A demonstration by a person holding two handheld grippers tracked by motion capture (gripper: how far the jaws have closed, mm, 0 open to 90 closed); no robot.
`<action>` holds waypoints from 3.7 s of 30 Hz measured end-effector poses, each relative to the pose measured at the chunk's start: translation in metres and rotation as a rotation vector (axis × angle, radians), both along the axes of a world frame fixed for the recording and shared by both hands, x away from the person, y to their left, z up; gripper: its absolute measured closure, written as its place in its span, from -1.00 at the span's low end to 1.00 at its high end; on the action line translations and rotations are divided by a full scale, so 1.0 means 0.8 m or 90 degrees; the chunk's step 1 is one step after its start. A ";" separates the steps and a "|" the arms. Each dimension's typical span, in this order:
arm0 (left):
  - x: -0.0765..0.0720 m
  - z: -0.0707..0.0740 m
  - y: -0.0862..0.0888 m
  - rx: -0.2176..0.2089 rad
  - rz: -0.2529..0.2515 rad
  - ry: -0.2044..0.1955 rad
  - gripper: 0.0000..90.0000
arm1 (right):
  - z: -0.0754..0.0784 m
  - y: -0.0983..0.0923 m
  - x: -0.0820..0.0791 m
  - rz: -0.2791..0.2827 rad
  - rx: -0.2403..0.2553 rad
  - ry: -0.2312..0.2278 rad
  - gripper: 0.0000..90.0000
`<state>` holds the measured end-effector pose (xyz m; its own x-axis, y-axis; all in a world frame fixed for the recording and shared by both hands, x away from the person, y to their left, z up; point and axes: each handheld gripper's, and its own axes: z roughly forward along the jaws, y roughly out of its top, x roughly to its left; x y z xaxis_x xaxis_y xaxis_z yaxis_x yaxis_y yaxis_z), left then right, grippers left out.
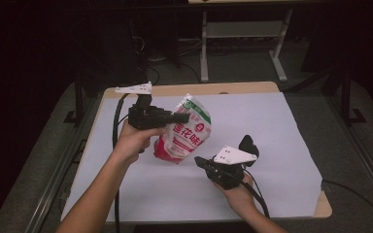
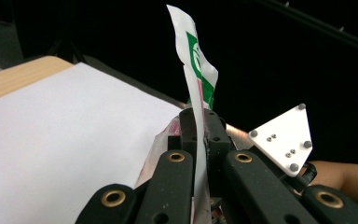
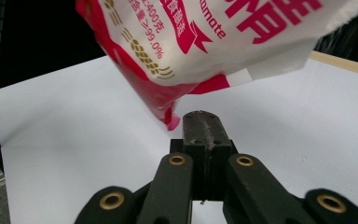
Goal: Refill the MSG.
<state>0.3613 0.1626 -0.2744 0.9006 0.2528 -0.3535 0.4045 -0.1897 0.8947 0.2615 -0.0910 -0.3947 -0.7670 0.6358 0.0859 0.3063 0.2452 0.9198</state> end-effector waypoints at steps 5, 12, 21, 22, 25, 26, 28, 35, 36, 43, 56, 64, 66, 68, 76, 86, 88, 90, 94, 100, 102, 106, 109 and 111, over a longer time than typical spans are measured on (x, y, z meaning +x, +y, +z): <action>0.007 -0.009 0.008 -0.012 0.014 -0.014 1.00 | 0.004 -0.008 0.005 0.013 -0.003 0.006 1.00; 0.020 -0.034 0.011 -0.024 0.029 -0.035 1.00 | 0.009 -0.027 0.010 0.011 -0.003 0.015 1.00; 0.025 -0.062 0.025 -0.016 0.051 -0.031 1.00 | 0.015 -0.046 0.013 0.021 0.005 0.020 1.00; 0.024 -0.064 0.029 -0.017 0.053 -0.030 1.00 | 0.014 -0.046 0.013 0.022 0.003 0.022 1.00; 0.023 -0.070 0.036 -0.019 0.054 -0.026 1.00 | 0.013 -0.047 0.014 0.025 0.009 0.030 1.00; 0.022 -0.073 0.039 -0.021 0.055 -0.024 1.00 | 0.013 -0.047 0.015 0.025 0.008 0.029 1.00; 0.020 -0.075 0.045 -0.035 0.055 -0.024 1.00 | 0.013 -0.047 0.015 0.030 0.009 0.032 1.00; 0.013 -0.074 0.064 -0.022 0.077 -0.034 1.00 | 0.010 -0.050 0.014 0.041 0.013 0.039 1.00; 0.011 -0.073 0.067 -0.017 0.081 -0.037 1.00 | 0.010 -0.051 0.013 0.043 0.011 0.037 1.00; 0.002 -0.077 0.097 0.000 0.113 -0.042 1.00 | 0.011 -0.066 0.012 0.042 0.009 0.040 1.00; -0.010 -0.100 0.149 0.003 0.162 -0.036 0.99 | 0.012 -0.076 0.008 0.045 0.003 0.042 1.00; -0.025 -0.126 0.176 0.035 0.187 -0.020 0.99 | 0.015 -0.093 0.005 0.054 0.005 0.046 1.00; -0.027 -0.131 0.179 0.055 0.193 -0.021 0.99 | 0.016 -0.097 0.004 0.062 0.004 0.045 1.00; -0.029 -0.137 0.182 0.054 0.196 -0.015 0.99 | 0.016 -0.099 0.002 0.064 0.003 0.047 1.00; -0.040 -0.139 0.188 0.049 0.184 -0.021 0.94 | 0.013 -0.103 0.000 0.072 0.005 0.050 1.00; -0.055 -0.145 0.193 0.075 0.171 -0.036 0.30 | 0.008 -0.098 0.001 0.075 0.002 0.057 1.00; -0.059 -0.145 0.192 0.081 0.167 -0.047 0.16 | 0.008 -0.098 0.001 0.074 0.002 0.058 1.00; -0.061 -0.145 0.191 0.090 0.166 -0.055 -0.01 | 0.008 -0.097 0.000 0.075 0.000 0.058 1.00; -0.064 -0.146 0.191 0.110 0.166 -0.057 -0.33 | 0.009 -0.099 0.000 0.075 0.002 0.056 1.00; -0.068 -0.151 0.190 0.168 0.176 -0.055 -0.60 | 0.009 -0.103 -0.001 0.071 0.001 0.055 1.00; -0.070 -0.153 0.191 0.182 0.179 -0.055 -0.62 | 0.009 -0.105 -0.003 0.070 0.002 0.056 1.00; -0.078 -0.158 0.194 0.215 0.189 -0.056 -0.62 | 0.010 -0.110 -0.006 0.065 0.000 0.055 1.00; -0.082 -0.162 0.197 0.235 0.197 -0.058 -0.62 | 0.009 -0.115 -0.009 0.063 -0.003 0.055 1.00; -0.085 -0.166 0.198 0.251 0.203 -0.053 -0.62 | 0.009 -0.118 -0.011 0.062 -0.001 0.053 1.00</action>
